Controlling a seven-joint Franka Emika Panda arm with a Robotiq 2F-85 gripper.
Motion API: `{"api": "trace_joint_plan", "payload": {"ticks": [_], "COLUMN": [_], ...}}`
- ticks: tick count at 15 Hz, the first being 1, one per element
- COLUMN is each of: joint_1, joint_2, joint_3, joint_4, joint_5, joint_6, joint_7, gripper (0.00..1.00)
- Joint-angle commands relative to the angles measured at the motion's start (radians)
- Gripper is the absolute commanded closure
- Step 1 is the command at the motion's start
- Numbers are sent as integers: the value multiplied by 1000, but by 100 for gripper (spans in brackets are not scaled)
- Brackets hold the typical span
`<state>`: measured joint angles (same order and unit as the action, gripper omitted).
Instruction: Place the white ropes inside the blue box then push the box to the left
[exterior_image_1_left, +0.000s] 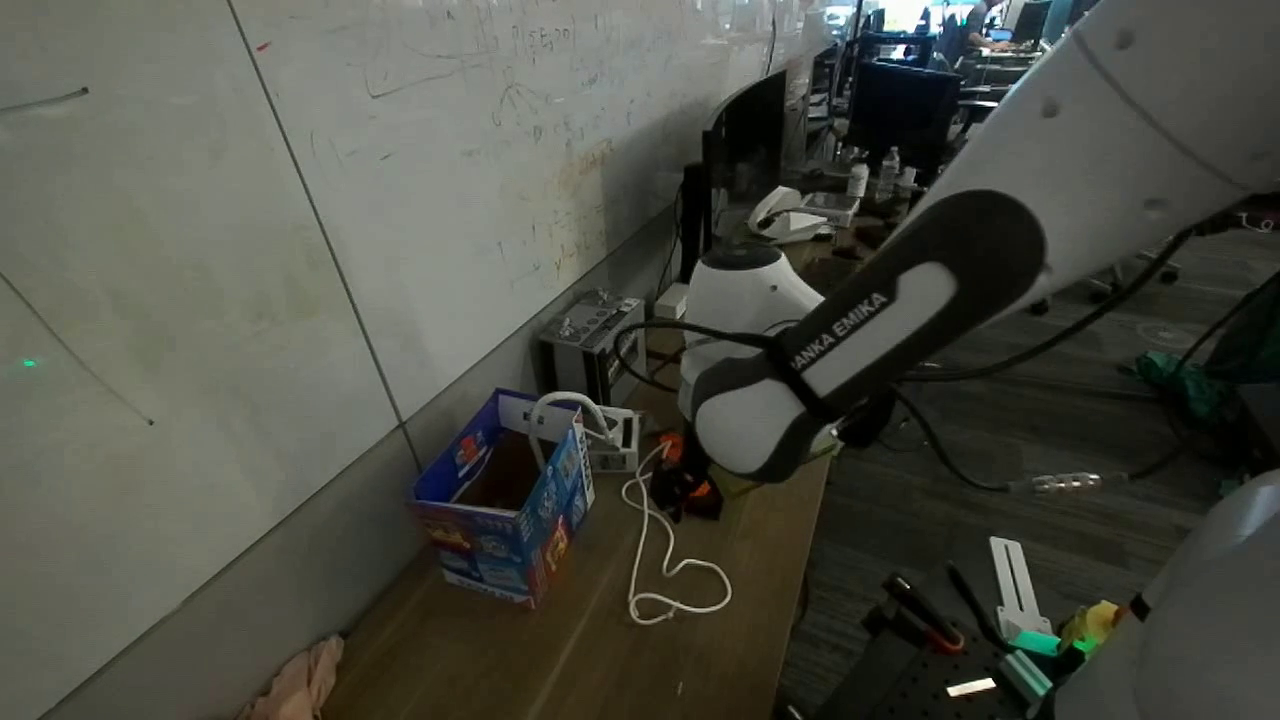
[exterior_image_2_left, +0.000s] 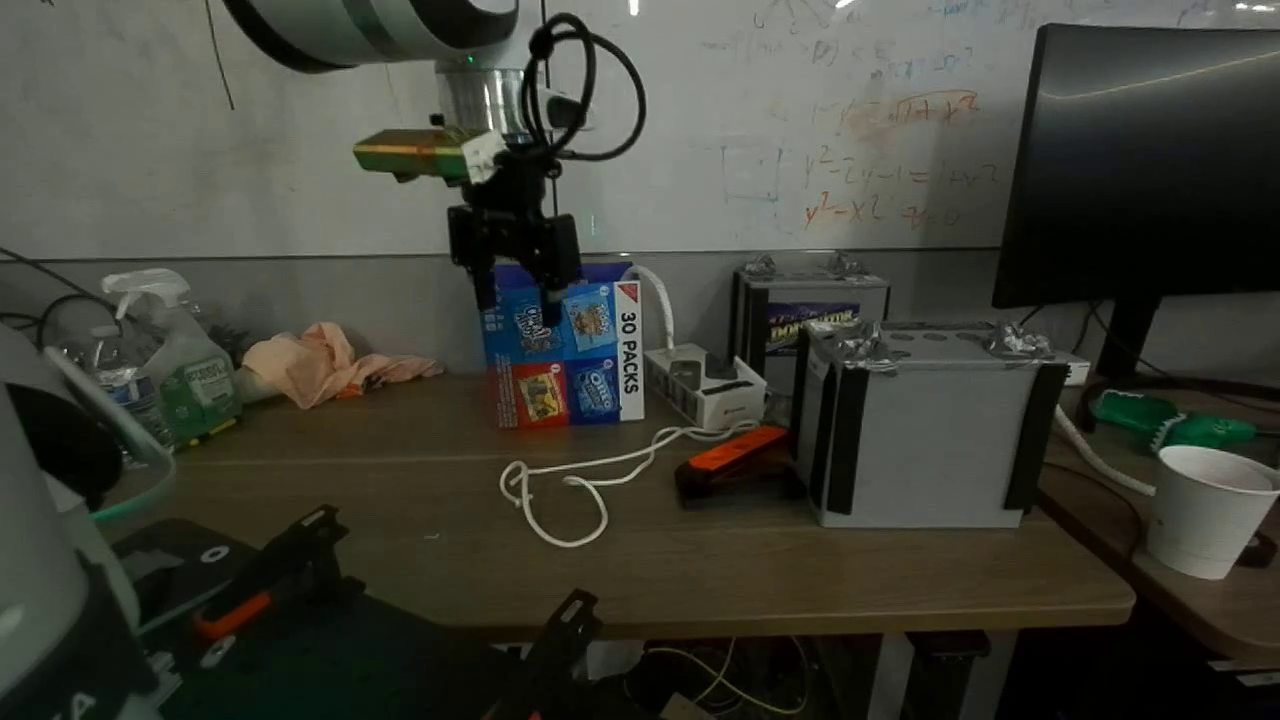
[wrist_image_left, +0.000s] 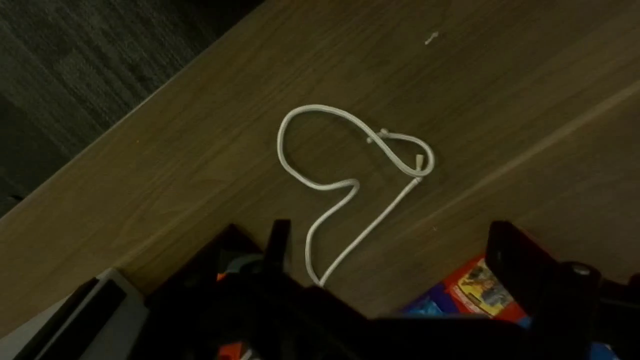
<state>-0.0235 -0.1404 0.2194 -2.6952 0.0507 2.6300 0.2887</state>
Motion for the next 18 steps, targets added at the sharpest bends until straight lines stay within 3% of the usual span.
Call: {"api": "trace_joint_plan", "payload": {"ticks": [1,6,9,13,18], "joint_1": [15,69,51,49,113], "joint_2": [258,494,595,672,759], "joint_3": [-62,-111,-97,-97,-171], "joint_4": [152,334,409,436,446], "joint_5": [-56,14,110,170,142], "joint_6": [39,17,25,107,271], "joint_7": [32,3,-40,-75,6], "gripper": [0,0,0,0,0]}}
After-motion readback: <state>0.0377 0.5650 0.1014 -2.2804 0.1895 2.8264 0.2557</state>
